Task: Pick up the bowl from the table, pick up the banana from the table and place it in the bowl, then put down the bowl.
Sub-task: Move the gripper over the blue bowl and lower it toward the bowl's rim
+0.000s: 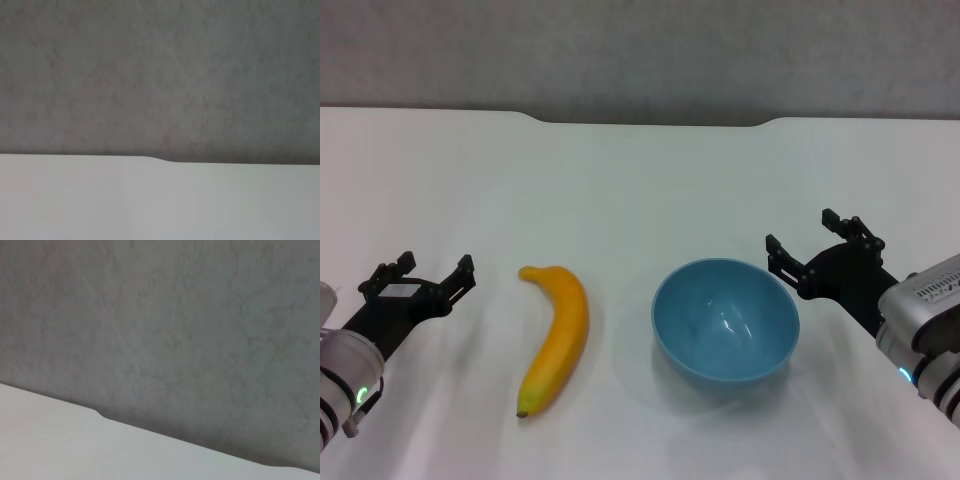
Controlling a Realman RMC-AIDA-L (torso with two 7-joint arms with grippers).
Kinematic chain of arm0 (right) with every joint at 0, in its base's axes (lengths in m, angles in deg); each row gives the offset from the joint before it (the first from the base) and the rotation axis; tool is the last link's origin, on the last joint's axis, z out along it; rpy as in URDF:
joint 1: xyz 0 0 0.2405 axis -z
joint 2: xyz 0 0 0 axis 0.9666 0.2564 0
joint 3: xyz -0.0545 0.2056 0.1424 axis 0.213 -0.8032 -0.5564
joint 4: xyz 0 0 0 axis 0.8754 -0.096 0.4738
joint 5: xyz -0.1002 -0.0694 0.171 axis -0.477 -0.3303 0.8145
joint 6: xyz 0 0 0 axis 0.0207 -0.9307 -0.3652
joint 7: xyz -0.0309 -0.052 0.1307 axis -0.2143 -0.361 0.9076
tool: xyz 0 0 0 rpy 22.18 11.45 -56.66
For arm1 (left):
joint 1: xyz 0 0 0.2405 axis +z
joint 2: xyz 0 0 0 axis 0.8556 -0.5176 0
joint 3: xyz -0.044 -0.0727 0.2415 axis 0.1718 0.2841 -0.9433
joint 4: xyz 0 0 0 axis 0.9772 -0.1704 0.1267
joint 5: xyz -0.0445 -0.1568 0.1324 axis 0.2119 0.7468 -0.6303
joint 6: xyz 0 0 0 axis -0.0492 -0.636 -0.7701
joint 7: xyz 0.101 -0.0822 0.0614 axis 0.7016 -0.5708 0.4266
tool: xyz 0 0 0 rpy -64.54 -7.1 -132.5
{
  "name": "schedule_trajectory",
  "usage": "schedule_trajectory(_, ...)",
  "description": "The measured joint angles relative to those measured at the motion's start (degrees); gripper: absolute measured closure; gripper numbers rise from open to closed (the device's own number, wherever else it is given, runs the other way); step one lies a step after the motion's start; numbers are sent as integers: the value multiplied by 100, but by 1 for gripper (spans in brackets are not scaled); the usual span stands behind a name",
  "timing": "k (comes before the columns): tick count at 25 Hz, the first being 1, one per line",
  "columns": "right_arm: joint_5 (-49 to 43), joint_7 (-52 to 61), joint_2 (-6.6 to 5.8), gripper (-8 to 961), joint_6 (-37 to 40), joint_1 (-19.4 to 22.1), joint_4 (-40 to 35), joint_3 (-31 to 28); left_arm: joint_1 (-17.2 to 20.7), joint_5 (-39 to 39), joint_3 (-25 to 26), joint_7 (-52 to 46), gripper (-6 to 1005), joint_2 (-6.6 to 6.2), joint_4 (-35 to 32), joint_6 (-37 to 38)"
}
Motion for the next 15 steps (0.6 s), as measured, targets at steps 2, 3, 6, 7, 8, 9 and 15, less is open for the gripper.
schedule_trajectory(2,0,-1,0,91,0,8,0,0,5,1,0,-3,122,-5,0,0)
schedule_trajectory(3,0,-2,0,91,0,13,0,0,8,1,0,-3,122,-6,-1,0)
schedule_trajectory(6,0,-2,0,91,0,23,0,-2,12,1,0,-4,122,-1,-1,0)
schedule_trajectory(7,0,-2,0,91,0,25,0,-4,12,1,0,-4,122,1,-1,0)
schedule_trajectory(8,0,-2,0,91,0,25,0,-7,13,1,0,-5,122,1,-1,0)
schedule_trajectory(9,0,-1,0,91,0,24,0,-7,14,1,0,-5,122,1,-1,0)
schedule_trajectory(15,10,24,0,91,130,41,8,-9,46,0,0,-12,122,-2,6,0)
